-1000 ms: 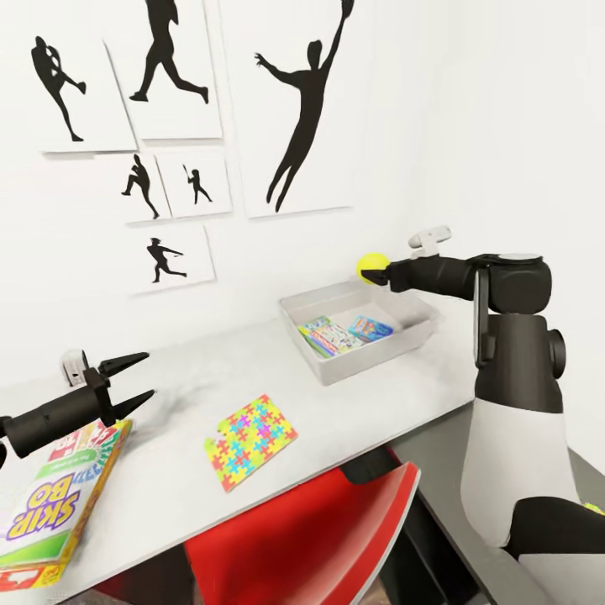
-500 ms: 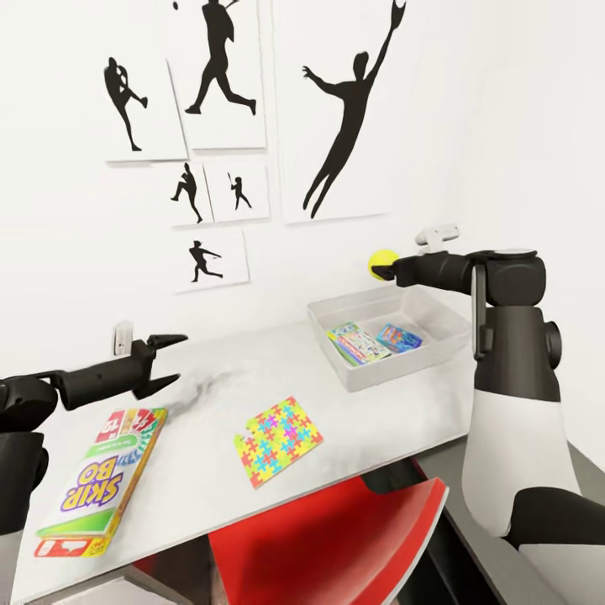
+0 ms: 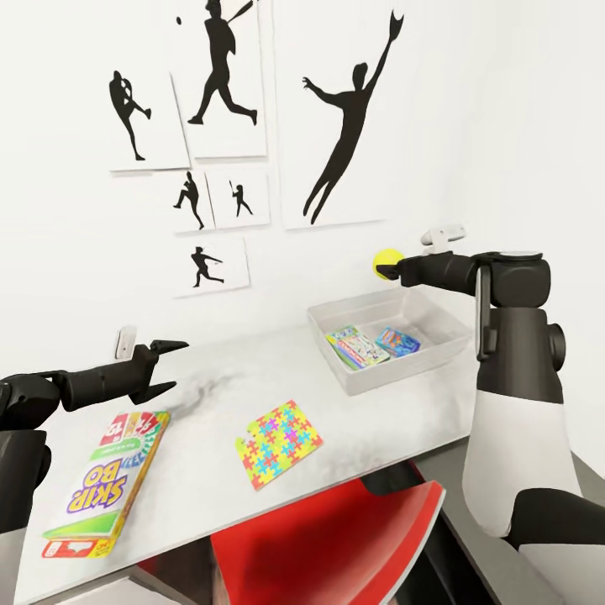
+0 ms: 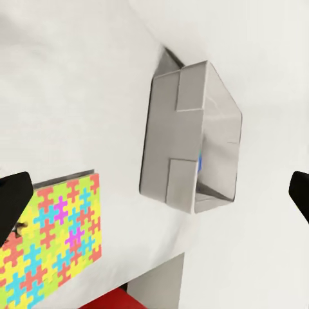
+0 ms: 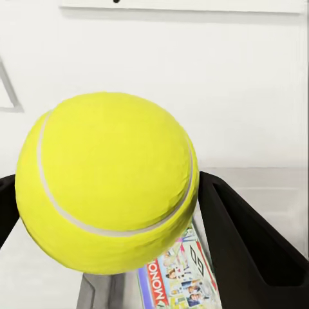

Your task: Put all the toys in the child's room - the three board games (two on the bed and one on the table), the two jigsaw puzzles on the table, and the tennis ball on the table - inside the toy box on the table in the child's room.

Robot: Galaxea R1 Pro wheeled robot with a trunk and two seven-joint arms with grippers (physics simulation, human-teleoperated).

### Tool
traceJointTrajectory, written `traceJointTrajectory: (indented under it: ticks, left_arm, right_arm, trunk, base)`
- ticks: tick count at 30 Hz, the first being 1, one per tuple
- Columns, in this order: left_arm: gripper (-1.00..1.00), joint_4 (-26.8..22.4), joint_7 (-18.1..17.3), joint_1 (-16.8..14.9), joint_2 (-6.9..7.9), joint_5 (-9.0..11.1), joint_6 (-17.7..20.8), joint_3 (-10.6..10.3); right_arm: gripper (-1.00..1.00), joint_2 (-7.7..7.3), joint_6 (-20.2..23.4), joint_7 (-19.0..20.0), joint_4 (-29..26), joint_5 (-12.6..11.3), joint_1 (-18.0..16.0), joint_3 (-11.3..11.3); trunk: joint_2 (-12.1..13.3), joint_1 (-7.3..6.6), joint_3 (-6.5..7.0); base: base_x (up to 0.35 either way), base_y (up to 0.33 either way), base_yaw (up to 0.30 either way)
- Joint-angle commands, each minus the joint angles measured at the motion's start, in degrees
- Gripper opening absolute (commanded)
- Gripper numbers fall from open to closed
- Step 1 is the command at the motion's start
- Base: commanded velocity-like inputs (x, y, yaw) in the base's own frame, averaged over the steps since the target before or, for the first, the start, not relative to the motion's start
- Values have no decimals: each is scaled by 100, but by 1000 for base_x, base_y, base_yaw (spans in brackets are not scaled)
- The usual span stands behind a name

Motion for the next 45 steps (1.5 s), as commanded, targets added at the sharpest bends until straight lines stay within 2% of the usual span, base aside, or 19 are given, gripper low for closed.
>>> traceJointTrajectory:
  ticks: [1, 4, 5, 6, 8, 10, 11, 14, 16, 20, 24, 29, 30, 31, 33, 38, 45]
  left_arm:
    - [100, -4, 63, -6, 0, 50, 18, 10]
    - [100, -8, 70, -49, 0, 62, 18, 12]
    - [100, -10, 87, -85, -4, 75, 18, 8]
    - [100, -10, 97, -94, -3, 79, 18, 8]
    - [100, -11, 146, -156, -6, 94, 17, 8]
    - [100, -11, 220, -218, -8, 104, 17, 3]
    - [100, -11, 258, -255, -12, 109, 17, 1]
    - [100, -8, 276, -279, -19, 115, 17, 5]
    - [100, -5, 286, -309, -28, 119, 17, 2]
    - [100, -3, 292, -336, -27, 129, 17, 0]
    - [100, -3, 293, -363, -34, 125, 17, -1]
    - [100, -6, 286, -361, -49, 122, -18, 10]
    - [100, -8, 286, -359, -66, 114, -121, 9]
    - [100, -10, 291, -351, -102, 73, -407, -3]
    - [100, -11, 293, -354, -109, 68, -502, -9]
    - [100, -3, 292, -367, -107, 101, -557, -209]
    - [100, 9, 286, -377, -106, 110, -549, -265]
  right_arm:
    - [-100, 4, 28, 44, 2, 44, -7, -26]
    - [-100, -6, 17, 34, 23, 71, 6, -43]
    - [-100, -133, -76, -8, 314, 92, 49, -122]
    - [-100, -182, -123, -38, 481, 92, 39, -149]
    - [-100, -382, -410, -382, 1389, 61, -178, -296]
    - [-100, -503, -990, -935, 2449, 35, -620, -556]
    - [-100, -558, -1644, -1273, 3262, 9, -924, -870]
    - [-100, -587, -2009, -1408, 3618, 0, -1055, -1043]
    - [-100, -589, -2163, -1451, 3585, -7, -1084, -1113]
    - [-100, -574, -2230, -1447, 2962, -43, -1025, -1144]
    - [-100, -556, -2234, -1192, 2571, -113, -861, -1134]
    - [-100, -542, -2231, -1109, 2522, -101, -828, -1126]
    - [-100, -543, -2234, -1108, 2525, -99, -826, -1123]
    - [-100, -548, -2238, -1106, 2529, -99, -825, -1120]
    - [-100, -561, -2241, -1103, 2528, -102, -824, -1122]
    - [-100, -552, -2248, -1112, 2527, -118, -821, -1120]
    - [-100, -536, -2249, -1116, 2515, -118, -816, -1119]
  trunk:
    - [37, -22, 12]
    - [157, -88, 66]
    - [198, -110, 84]
    - [238, -132, 102]
    - [318, -176, 138]
    - [398, -220, 174]
    - [438, -242, 192]
    - [559, -307, 245]
    - [639, -351, 281]
    - [799, -439, 353]
    - [960, -527, 425]
    - [1160, -637, 515]
    - [1200, -659, 533]
    - [1240, -681, 551]
    - [1321, -725, 586]
    - [1521, -835, 676]
    - [1802, -988, 802]
  base:
    - [0, 0, 0]
    - [0, 0, 0]
    - [0, 0, 0]
    - [0, 0, 0]
    - [0, 0, 0]
    - [0, 0, 0]
    - [0, 0, 0]
    - [0, 0, 0]
    - [0, 0, 0]
    - [0, 0, 2]
    - [0, 0, 149]
    - [0, 0, 271]
    - [0, 0, 291]
    - [0, 0, 293]
    - [0, 0, 294]
    - [0, 0, 295]
    - [0, 0, 295]
